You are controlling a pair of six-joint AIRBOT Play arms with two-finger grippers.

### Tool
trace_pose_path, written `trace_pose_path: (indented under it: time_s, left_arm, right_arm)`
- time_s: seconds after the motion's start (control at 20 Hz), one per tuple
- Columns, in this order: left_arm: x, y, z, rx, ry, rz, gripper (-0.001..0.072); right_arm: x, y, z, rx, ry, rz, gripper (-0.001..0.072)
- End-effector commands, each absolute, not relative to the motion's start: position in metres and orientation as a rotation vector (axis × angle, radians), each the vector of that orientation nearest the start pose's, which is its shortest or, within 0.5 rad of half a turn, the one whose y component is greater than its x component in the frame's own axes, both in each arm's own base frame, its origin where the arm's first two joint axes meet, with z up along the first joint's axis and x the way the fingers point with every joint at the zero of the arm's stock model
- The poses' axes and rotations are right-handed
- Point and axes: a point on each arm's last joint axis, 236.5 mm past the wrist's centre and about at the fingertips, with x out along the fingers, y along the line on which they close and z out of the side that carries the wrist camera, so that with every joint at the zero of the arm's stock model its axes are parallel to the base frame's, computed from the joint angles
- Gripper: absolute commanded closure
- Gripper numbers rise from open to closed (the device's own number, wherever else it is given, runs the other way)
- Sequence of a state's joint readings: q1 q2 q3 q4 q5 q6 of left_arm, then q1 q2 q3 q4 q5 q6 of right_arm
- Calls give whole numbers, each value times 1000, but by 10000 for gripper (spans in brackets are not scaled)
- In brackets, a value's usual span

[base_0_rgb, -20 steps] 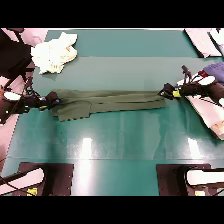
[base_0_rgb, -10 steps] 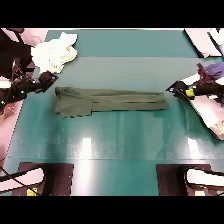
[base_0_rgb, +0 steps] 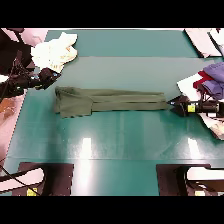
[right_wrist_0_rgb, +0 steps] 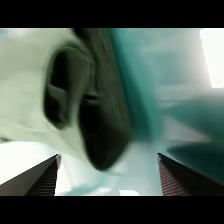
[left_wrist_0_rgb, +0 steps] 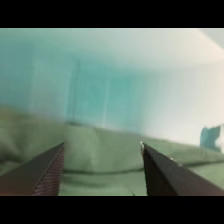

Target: Fold the shirts.

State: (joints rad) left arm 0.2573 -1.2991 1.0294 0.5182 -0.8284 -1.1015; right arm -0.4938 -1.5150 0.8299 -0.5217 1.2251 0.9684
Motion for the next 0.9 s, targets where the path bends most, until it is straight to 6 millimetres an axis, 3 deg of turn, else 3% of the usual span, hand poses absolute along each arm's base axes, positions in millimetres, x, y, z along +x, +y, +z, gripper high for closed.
trace_pose_path:
  time_s: [0.0,0.15,0.4,0.5,0.55,0.6,0.65,0.75,0.85]
  left_arm:
    - [452,-47,61,-724,834,-330,132]
    - [452,-48,61,-732,839,-330,132]
    - [447,-52,60,-734,860,-351,133]
    - [444,-56,60,-734,872,-366,164]
    - [444,-59,60,-732,874,-370,165]
    - [443,-62,59,-724,879,-377,164]
    - [442,-70,58,-713,888,-391,165]
    - [436,-94,49,-632,926,-428,191]
    - [432,-139,38,-554,951,-490,399]
  right_arm:
    - [375,39,-67,1181,1140,496,-3]
    - [388,66,-73,1131,1183,544,-3]
    - [430,100,-70,1027,1183,527,22]
    - [439,117,-54,978,1171,588,398]
    - [442,125,-45,957,1164,624,556]
    - [444,130,-35,940,1157,659,657]
    - [446,131,-23,932,1146,680,690]
    - [442,125,-5,866,1162,672,692]
    - [429,99,5,696,1214,606,693]
